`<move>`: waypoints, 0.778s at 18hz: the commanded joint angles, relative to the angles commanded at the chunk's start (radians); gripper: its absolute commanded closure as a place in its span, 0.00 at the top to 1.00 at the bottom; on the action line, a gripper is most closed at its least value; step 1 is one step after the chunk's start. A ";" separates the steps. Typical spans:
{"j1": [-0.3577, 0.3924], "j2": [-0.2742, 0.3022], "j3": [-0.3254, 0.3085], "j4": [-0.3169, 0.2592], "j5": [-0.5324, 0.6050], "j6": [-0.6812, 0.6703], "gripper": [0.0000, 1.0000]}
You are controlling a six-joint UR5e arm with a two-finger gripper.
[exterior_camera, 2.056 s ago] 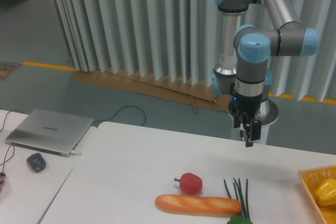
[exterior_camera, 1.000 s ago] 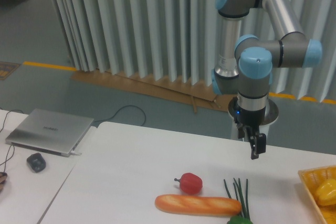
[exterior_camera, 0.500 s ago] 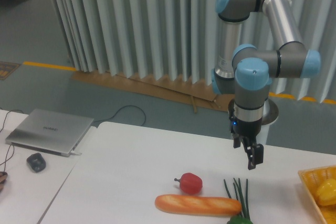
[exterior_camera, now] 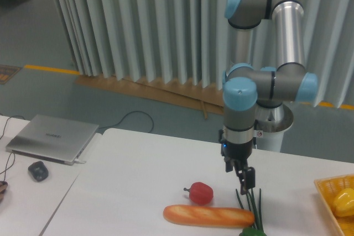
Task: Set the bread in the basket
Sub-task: 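Move the gripper down toward the orange bread loaf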
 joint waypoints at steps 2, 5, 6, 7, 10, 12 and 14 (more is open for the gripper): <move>-0.008 -0.029 0.002 0.021 0.003 -0.003 1.00; -0.041 -0.054 -0.011 0.049 0.023 -0.032 1.00; -0.052 -0.057 -0.015 0.054 0.026 -0.046 1.00; -0.057 -0.068 -0.017 0.070 0.028 -0.052 1.00; -0.063 -0.098 -0.017 0.101 0.028 -0.052 1.00; -0.061 -0.115 -0.017 0.109 0.029 -0.052 1.00; -0.061 -0.127 -0.014 0.115 0.031 -0.052 1.00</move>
